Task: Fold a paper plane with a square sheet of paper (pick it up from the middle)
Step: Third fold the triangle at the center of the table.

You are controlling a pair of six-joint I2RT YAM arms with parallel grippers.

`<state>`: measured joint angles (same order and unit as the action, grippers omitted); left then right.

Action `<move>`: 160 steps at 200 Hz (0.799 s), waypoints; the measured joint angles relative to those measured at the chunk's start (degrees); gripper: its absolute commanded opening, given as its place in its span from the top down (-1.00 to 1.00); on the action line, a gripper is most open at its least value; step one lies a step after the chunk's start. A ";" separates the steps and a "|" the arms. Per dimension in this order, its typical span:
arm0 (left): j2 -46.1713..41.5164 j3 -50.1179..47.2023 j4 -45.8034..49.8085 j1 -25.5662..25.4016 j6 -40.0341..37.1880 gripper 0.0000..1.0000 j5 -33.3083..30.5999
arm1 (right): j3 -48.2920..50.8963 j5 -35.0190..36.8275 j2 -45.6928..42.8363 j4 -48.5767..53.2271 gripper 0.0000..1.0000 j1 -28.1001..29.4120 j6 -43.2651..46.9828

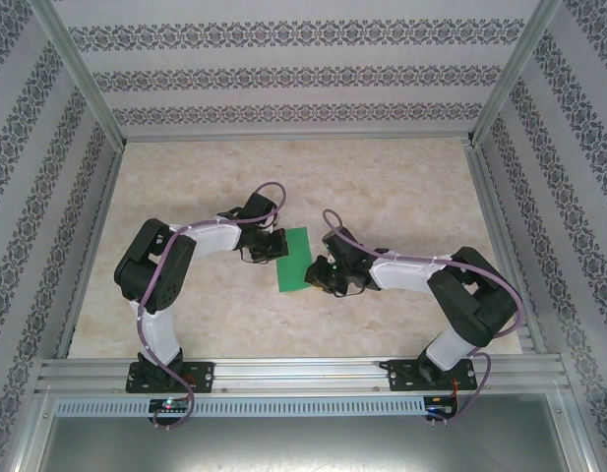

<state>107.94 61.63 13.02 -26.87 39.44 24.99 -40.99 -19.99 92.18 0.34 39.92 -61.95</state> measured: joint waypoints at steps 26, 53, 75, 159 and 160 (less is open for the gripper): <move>-0.02 -0.02 -0.22 0.07 -0.46 0.86 0.48 | 0.15 0.04 -0.28 -0.04 0.93 -0.07 -0.98; -1.22 -1.75 -1.42 0.37 -1.27 0.75 1.57 | 0.37 0.00 -0.68 0.07 0.97 -0.04 -1.60; -4.02 -4.33 -1.64 0.35 -1.57 0.75 2.01 | 1.25 0.07 -2.27 0.24 0.97 0.09 -2.62; -4.02 -6.14 -3.43 0.37 -1.97 0.86 2.01 | 1.99 0.66 -4.11 -0.09 0.96 2.34 -5.64; -4.02 -6.10 -3.43 0.37 -1.99 0.86 1.99 | 1.97 0.66 -4.04 -0.09 0.96 2.34 -5.64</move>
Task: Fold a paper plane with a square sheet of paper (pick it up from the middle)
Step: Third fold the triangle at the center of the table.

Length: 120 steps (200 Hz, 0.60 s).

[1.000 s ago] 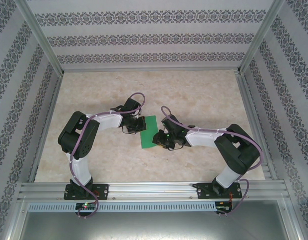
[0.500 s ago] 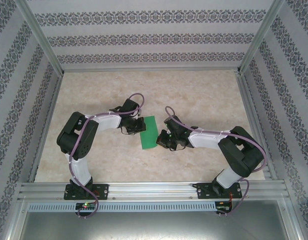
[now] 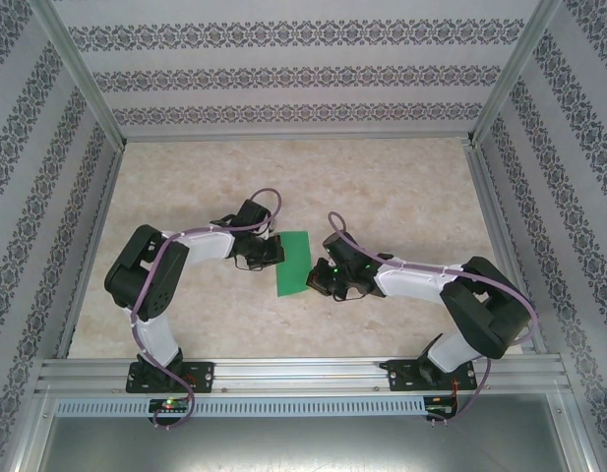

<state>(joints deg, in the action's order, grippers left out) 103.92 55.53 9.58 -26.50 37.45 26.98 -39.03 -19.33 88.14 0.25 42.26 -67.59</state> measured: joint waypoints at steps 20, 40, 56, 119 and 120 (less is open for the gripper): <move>0.07 0.13 0.04 0.00 -0.39 0.87 -0.24 | -1.07 -0.07 2.05 -0.13 0.95 0.02 0.02; 0.57 0.74 0.17 0.00 -0.85 0.88 -0.20 | -2.82 -0.39 4.07 -0.66 0.95 0.00 0.04; 0.98 1.20 0.22 0.00 -1.09 0.89 -0.11 | -4.17 -0.94 5.31 -2.01 0.95 0.00 0.20; 1.16 1.84 0.72 0.00 -1.64 0.84 0.02 | -9.20 -1.84 10.78 -8.41 0.95 0.00 0.42; 1.14 1.84 0.72 0.00 -1.64 0.83 0.02 | -9.25 -1.84 10.91 -8.57 0.95 0.00 0.42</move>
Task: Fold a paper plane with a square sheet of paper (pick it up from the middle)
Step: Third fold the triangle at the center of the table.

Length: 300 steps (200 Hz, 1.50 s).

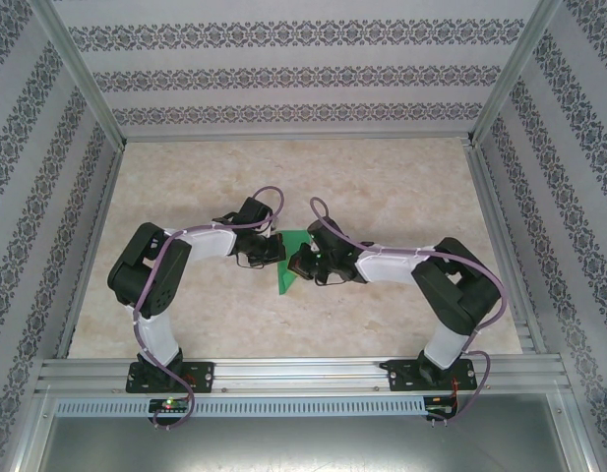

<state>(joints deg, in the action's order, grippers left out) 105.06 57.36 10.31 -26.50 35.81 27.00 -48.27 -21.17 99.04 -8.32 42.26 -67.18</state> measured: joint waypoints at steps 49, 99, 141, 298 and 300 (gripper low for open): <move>-2.69 0.90 0.17 2.19 0.07 0.83 0.33 | -0.11 -0.22 3.13 -2.21 0.95 -0.02 -0.02; -0.39 3.87 0.17 2.99 0.22 0.90 0.39 | -0.11 -0.37 3.93 -3.89 0.95 -0.04 -0.07; 2.82 4.17 1.42 2.99 0.22 0.93 0.39 | -0.11 -0.37 4.81 -5.09 0.95 -0.04 -0.22; 4.07 5.79 3.06 2.99 0.20 0.96 0.83 | -0.11 1.18 6.88 -7.80 0.95 -0.02 -0.66; 4.09 5.79 3.06 2.99 0.20 0.96 0.85 | -0.11 1.22 6.88 -7.80 0.95 -0.02 -0.66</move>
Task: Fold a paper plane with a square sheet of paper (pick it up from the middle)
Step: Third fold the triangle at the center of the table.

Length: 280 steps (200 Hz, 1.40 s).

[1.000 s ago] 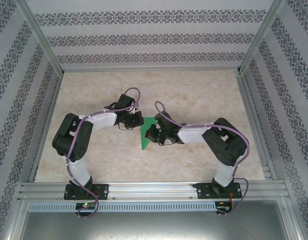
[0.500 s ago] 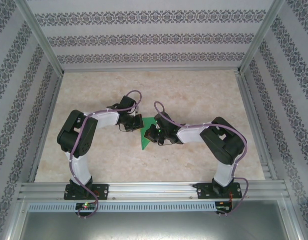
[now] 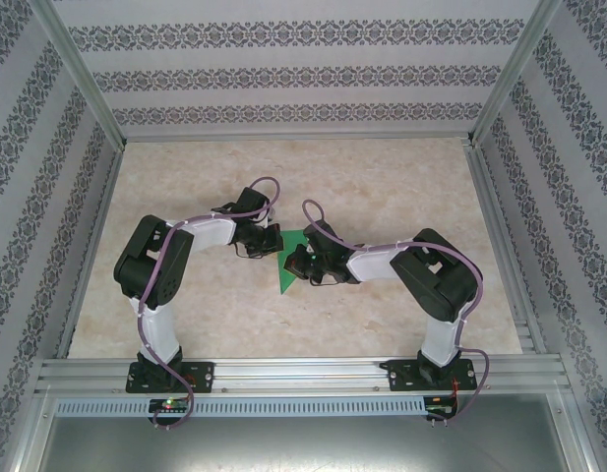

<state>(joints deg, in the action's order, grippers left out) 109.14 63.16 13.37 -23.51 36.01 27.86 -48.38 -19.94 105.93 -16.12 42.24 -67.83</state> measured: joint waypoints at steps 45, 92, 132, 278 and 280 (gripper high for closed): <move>0.11 0.15 0.07 0.00 0.00 0.96 0.02 | 0.00 0.87 0.00 -0.04 0.95 -0.02 -0.02; 0.15 0.22 0.13 0.00 0.02 0.97 0.02 | 0.13 1.73 0.00 -0.17 0.94 -0.02 -1.11; 0.20 0.22 0.13 0.00 0.02 0.96 0.04 | 0.37 2.49 0.00 -0.50 0.94 -0.02 -1.38; 0.26 0.24 0.13 0.00 0.02 0.97 0.20 | 0.57 2.54 0.76 -1.99 0.94 -0.02 -1.51; 0.26 0.24 0.13 0.00 0.02 0.97 0.22 | 0.57 2.54 0.76 -1.99 0.93 -0.02 -1.51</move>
<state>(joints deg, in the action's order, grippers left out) 109.40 63.40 13.50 -23.51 36.03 28.08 -47.81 -17.41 106.69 -18.11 42.22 -69.34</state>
